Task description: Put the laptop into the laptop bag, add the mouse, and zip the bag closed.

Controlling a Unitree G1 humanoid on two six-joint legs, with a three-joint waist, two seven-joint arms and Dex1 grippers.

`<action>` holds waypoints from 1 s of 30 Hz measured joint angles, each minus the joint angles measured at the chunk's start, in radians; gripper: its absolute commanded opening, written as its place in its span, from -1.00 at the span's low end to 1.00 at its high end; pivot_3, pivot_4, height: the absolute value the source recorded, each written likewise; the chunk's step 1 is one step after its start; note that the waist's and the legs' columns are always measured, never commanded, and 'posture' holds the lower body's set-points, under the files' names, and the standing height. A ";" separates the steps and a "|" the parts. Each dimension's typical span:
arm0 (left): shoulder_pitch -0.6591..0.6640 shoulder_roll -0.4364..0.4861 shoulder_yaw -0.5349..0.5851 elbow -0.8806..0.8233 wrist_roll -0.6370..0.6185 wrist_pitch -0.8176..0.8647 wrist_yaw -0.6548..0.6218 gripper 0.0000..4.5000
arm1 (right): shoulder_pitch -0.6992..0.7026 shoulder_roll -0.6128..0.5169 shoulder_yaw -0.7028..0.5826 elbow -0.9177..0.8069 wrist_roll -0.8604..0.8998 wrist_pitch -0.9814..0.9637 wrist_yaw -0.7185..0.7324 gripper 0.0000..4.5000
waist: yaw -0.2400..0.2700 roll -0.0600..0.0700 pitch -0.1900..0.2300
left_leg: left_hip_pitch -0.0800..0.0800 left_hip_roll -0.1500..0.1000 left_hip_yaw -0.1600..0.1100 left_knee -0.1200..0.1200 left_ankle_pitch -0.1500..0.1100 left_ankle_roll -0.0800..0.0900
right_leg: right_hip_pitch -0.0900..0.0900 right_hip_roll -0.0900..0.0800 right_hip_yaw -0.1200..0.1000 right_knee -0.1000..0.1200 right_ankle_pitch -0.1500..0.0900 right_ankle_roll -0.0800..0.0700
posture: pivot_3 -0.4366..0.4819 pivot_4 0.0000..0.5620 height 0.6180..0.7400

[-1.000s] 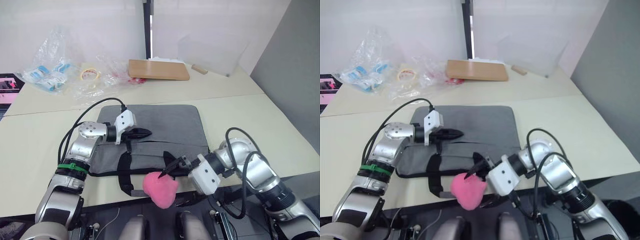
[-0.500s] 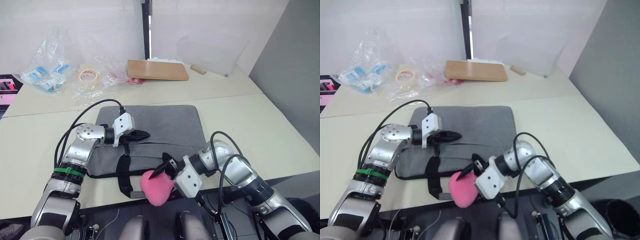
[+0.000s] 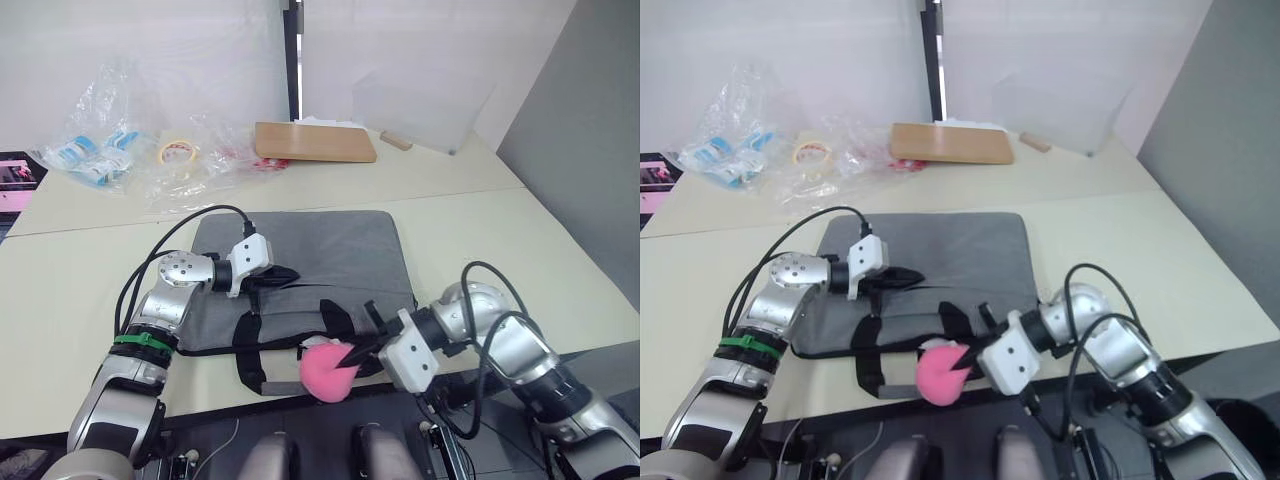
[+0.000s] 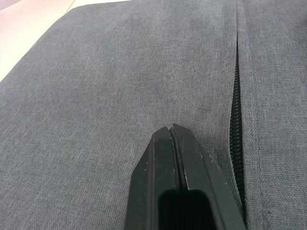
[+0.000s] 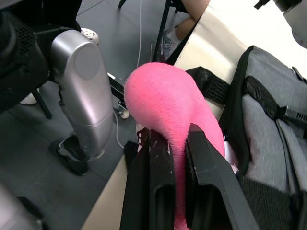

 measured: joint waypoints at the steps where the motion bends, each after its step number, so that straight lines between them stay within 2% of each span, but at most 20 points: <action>1: 0.001 0.000 0.000 0.000 0.001 -0.007 0.000 -1.00 | 0.022 -0.024 -0.019 -0.020 0.008 0.011 -0.003 -1.00 | 0.001 0.000 0.000 | 0.000 0.000 0.001 0.000 0.000 0.000 | 0.000 0.000 0.000 -0.001 0.000 0.000 | -0.05 -0.47 1.00; 7: 0.021 -0.004 -0.009 0.003 0.028 -0.080 0.019 -1.00 | 0.201 -0.177 -0.132 -0.098 0.010 0.024 -0.027 -1.00 | 0.008 0.005 -0.004 | 0.002 0.002 0.006 0.000 -0.004 0.003 | 0.001 -0.001 0.004 -0.001 -0.003 0.004 | -0.05 -0.47 1.00; 8: 0.026 -0.003 -0.009 0.004 0.030 -0.086 0.022 -1.00 | 0.223 -0.192 -0.149 -0.100 0.010 0.024 -0.032 -1.00 | 0.008 0.007 -0.005 | 0.004 0.003 0.008 0.000 -0.005 0.004 | 0.003 -0.001 0.006 -0.001 -0.006 0.009 | -0.05 -0.47 1.00; 13: 0.038 -0.014 -0.008 0.020 0.036 -0.116 0.047 -1.00 | 0.314 -0.250 -0.252 -0.117 0.028 0.020 -0.057 -1.00 | 0.010 0.013 -0.009 | 0.009 0.005 0.013 0.000 -0.006 0.005 | 0.007 -0.001 0.008 -0.001 -0.010 0.013 | -0.05 -0.47 1.00; 20: 0.047 -0.026 -0.009 0.039 0.037 -0.139 0.067 -1.00 | 0.446 -0.311 -0.403 -0.081 0.030 -0.012 -0.067 -1.00 | 0.013 0.016 -0.011 | 0.012 0.005 0.014 0.000 -0.008 0.007 | 0.013 -0.001 0.008 -0.004 -0.011 0.014 | -0.05 -0.47 1.00; 26: 0.050 -0.030 -0.012 0.057 0.038 -0.162 0.074 -1.00 | 0.631 -0.342 -0.565 -0.039 0.038 -0.069 -0.056 -1.00 | 0.017 0.018 -0.013 | 0.014 0.007 0.014 0.000 -0.011 0.005 | 0.018 -0.001 0.009 -0.004 -0.013 0.014 | -0.05 -0.47 1.00; 30: 0.049 -0.034 -0.012 0.069 0.038 -0.168 0.079 -1.00 | 0.641 -0.342 -0.616 0.043 0.044 -0.096 -0.069 -1.00 | 0.015 0.019 -0.013 | 0.015 0.007 0.015 0.000 -0.011 0.005 | 0.020 -0.001 0.009 -0.005 -0.014 0.015 | -0.05 -0.47 1.00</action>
